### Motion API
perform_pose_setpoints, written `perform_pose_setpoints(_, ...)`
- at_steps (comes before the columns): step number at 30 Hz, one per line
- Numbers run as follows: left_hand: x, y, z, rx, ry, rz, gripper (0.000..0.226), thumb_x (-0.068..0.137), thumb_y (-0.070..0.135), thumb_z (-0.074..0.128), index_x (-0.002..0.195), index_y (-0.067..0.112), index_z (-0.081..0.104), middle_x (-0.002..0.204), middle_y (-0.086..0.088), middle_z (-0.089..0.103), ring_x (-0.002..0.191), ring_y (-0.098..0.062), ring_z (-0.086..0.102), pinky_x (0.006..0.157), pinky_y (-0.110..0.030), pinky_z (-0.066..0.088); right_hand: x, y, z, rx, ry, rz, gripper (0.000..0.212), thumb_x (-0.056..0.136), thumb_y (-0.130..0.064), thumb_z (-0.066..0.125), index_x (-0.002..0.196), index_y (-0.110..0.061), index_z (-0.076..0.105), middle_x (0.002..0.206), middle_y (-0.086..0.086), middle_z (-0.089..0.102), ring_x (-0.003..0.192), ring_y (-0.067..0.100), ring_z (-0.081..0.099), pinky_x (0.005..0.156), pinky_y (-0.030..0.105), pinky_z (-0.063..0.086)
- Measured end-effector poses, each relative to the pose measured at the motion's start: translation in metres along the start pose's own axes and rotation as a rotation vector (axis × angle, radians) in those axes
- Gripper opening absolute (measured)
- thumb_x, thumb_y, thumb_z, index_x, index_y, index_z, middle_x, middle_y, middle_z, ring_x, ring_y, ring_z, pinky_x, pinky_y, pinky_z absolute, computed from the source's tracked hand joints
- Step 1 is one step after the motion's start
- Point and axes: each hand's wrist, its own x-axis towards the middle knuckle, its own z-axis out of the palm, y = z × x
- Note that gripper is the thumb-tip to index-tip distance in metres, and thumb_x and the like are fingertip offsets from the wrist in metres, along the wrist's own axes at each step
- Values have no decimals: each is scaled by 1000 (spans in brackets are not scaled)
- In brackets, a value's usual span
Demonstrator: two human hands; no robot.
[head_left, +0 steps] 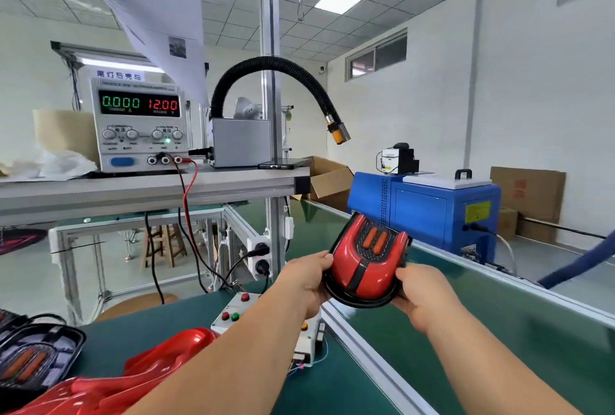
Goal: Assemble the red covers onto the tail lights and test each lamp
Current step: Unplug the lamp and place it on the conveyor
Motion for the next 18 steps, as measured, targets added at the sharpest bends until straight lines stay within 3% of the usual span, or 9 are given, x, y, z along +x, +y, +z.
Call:
perform_pose_setpoints(7,14,7,-9,-3,64,108,11,91,2,62,91,12,66,87,-11,70,74,-22,67,60,-31,56,19,7,20,67,-47,88,29,93,12,38,85,-3,62,79,12,65,70,22,59,57,33,51)
perform_pose_setpoints(14,31,7,-19,-19,97,101,11,91,3,63,95,12,68,86,-11,73,74,-23,70,55,-30,57,32,8,31,3,-52,70,30,93,10,40,78,-3,62,74,11,67,66,21,61,55,31,52)
perform_pose_setpoints(18,45,7,-20,-58,122,108,22,95,1,55,112,9,66,90,-8,70,77,-21,66,60,-30,54,37,5,44,-21,-73,-53,35,90,12,40,76,-8,66,71,6,66,65,18,56,61,28,48)
